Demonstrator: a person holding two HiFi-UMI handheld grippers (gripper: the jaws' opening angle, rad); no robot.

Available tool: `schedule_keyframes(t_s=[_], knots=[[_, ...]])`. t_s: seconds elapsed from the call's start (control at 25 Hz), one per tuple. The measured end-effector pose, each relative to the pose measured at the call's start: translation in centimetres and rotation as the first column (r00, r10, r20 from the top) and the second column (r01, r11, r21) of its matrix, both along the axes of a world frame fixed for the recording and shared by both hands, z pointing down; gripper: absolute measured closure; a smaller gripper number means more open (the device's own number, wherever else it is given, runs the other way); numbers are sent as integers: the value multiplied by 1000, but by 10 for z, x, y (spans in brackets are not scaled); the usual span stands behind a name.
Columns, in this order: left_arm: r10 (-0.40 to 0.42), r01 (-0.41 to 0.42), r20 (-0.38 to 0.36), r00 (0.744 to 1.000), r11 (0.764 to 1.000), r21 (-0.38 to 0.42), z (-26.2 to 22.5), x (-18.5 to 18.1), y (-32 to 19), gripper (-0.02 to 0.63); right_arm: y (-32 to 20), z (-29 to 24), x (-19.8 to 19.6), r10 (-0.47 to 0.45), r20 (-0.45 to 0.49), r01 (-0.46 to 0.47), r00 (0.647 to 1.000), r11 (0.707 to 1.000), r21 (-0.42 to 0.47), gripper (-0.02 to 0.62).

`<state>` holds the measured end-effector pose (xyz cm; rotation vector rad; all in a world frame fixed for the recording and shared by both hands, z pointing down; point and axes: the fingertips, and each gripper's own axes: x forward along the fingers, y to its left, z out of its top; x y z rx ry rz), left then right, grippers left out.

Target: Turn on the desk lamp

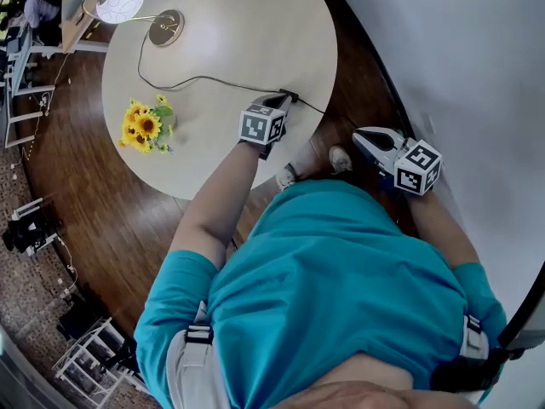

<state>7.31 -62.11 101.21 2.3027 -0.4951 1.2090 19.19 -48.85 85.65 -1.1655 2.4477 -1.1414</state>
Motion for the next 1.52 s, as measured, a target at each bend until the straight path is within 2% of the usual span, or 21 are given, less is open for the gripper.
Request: schedule_keyframes(t_s=[0.16, 0.32, 0.48, 0.6, 0.72, 0.88, 0.96, 1.04, 1.12, 1.2, 1.4, 1.52], knots=[[-87, 90, -128, 988, 996, 23, -62, 0, 14, 581, -4, -25, 14, -52, 3, 52, 999, 998, 29, 594], [-191, 209, -218, 957, 976, 60, -122, -21, 45, 581, -6, -64, 18, -146, -9, 146, 989, 987, 74, 594], [-326, 374, -316, 891, 922, 103, -176, -47, 81, 581, -12, -111, 9, -285, -51, 289, 957, 945, 153, 594], [-398, 469, -382, 834, 876, 112, -194, -67, 117, 581, -5, -117, -8, -366, -77, 374, 927, 911, 173, 594], [-424, 525, -424, 800, 836, 156, -206, -91, 141, 581, -1, -124, -35, -438, -106, 451, 893, 872, 192, 594], [-437, 582, -479, 761, 787, 206, -227, -141, 165, 581, 17, -139, -93, -515, -159, 539, 843, 811, 230, 594], [-447, 612, -514, 732, 763, 209, -239, -167, 182, 581, 34, -145, -118, -536, -186, 567, 824, 791, 229, 594], [-437, 623, -545, 716, 752, 216, -251, -188, 198, 581, 50, -153, -141, -545, -214, 584, 811, 781, 221, 594], [-401, 606, -570, 717, 762, 226, -262, -208, 218, 581, 73, -163, -168, -544, -241, 591, 804, 777, 216, 594], [-352, 570, -588, 728, 787, 235, -274, -228, 243, 581, 102, -177, -200, -532, -258, 585, 806, 781, 217, 594], [-235, 458, -619, 750, 859, 228, -288, -275, 281, 581, 148, -191, -270, -480, -261, 532, 837, 825, 188, 594], [-191, 401, -628, 754, 892, 211, -292, -294, 288, 581, 171, -196, -292, -457, -294, 516, 839, 840, 168, 594]])
